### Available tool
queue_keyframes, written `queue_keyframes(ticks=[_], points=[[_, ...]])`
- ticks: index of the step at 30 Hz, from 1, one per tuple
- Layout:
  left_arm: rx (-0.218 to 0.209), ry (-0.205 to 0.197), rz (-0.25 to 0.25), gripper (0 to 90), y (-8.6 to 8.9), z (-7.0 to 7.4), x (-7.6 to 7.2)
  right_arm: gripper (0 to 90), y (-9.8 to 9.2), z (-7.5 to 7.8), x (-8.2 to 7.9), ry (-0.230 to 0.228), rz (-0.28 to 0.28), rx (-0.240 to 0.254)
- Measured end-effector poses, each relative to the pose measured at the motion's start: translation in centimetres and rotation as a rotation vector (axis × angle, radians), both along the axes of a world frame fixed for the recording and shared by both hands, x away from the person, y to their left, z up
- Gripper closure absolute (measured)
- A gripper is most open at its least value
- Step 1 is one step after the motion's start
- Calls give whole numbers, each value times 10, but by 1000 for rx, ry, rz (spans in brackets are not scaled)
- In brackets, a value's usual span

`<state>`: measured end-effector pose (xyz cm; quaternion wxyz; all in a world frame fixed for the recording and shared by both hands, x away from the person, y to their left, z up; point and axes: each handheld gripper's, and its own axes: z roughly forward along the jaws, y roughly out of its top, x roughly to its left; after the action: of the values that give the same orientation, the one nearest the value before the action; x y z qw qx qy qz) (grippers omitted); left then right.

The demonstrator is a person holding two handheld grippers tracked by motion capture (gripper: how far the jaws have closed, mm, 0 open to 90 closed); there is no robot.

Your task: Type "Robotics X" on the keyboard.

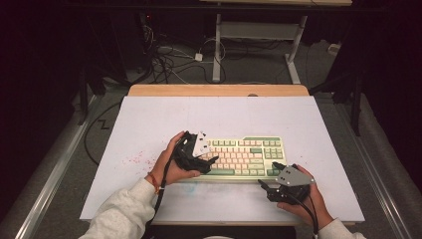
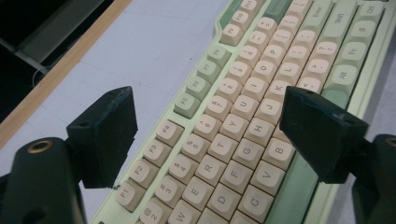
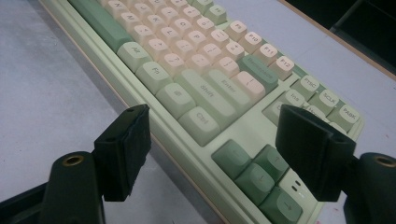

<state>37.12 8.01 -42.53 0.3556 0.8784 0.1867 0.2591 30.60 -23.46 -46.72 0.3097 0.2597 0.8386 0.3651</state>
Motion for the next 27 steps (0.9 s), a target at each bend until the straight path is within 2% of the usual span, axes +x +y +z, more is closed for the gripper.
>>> queue_keyframes(ticks=[11, 16, 17, 22, 27], points=[[-2, -75, -12, 171, 8, 1, -13, 270, -1, 1, 0, -1, -2, 2], [-9, -84, -11, 170, 14, -1, -18, 270, -1, 1, 0, 0, -4, 3], [4, -86, -12, 171, 15, -1, -18, 270, -1, 1, 0, 0, -3, 4], [-1, -103, -9, 170, 22, -4, -23, 270, -1, 1, 0, 0, -5, 5], [14, -119, 7, 171, 29, -7, -29, 270, -1, 1, 0, 2, -5, 6]])
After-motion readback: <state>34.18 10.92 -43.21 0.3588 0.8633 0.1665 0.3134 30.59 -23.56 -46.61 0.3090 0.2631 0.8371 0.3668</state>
